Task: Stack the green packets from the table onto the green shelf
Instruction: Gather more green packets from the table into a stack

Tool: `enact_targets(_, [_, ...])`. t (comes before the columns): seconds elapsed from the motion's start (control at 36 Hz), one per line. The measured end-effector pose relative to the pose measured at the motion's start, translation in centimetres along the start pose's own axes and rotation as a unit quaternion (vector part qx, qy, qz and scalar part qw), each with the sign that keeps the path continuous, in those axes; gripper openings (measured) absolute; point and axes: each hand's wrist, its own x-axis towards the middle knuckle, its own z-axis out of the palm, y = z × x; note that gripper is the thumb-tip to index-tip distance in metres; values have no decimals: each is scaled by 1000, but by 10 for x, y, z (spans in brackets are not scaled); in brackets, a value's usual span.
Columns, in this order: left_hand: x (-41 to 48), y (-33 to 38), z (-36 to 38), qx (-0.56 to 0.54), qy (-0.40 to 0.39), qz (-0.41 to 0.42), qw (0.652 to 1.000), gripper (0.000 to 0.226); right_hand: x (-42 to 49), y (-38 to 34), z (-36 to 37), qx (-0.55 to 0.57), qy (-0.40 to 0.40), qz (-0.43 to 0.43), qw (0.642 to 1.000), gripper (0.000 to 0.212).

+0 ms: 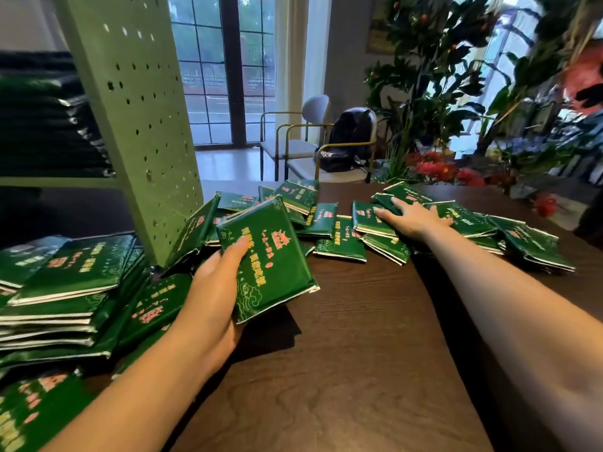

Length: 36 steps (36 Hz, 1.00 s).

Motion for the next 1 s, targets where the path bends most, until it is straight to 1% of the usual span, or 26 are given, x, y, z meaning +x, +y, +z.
enact_targets(0.19, [0, -3, 0, 7, -11, -18, 1000, 29, -12, -3, 0, -26, -3, -19, 999, 89])
enact_targets(0.28, [-1, -3, 0, 5, -3, -18, 1000, 28, -24, -5, 2, -30, 4, -29, 999, 88])
enact_targets(0.64, [-10, -3, -1, 19, 1, -12, 1000, 24, -110, -31, 18, -38, 11, -64, 997, 83])
enact_targets(0.81, [-11, -6, -4, 36, -1, -15, 999, 24, -160, -49, 23, -47, -17, -125, 991, 80])
enact_targets(0.89, [-11, -6, -8, 44, 6, -15, 999, 25, -172, -55, 23, -32, -17, -156, 987, 82])
enact_targets(0.94, [-12, -5, -11, 44, 10, -15, 999, 26, -175, -56, 25, -2, 10, -171, 985, 84])
enact_targets(1.0, [-11, -2, -14, 44, 13, -13, 999, 25, -175, -56, 27, 33, 28, -181, 982, 89])
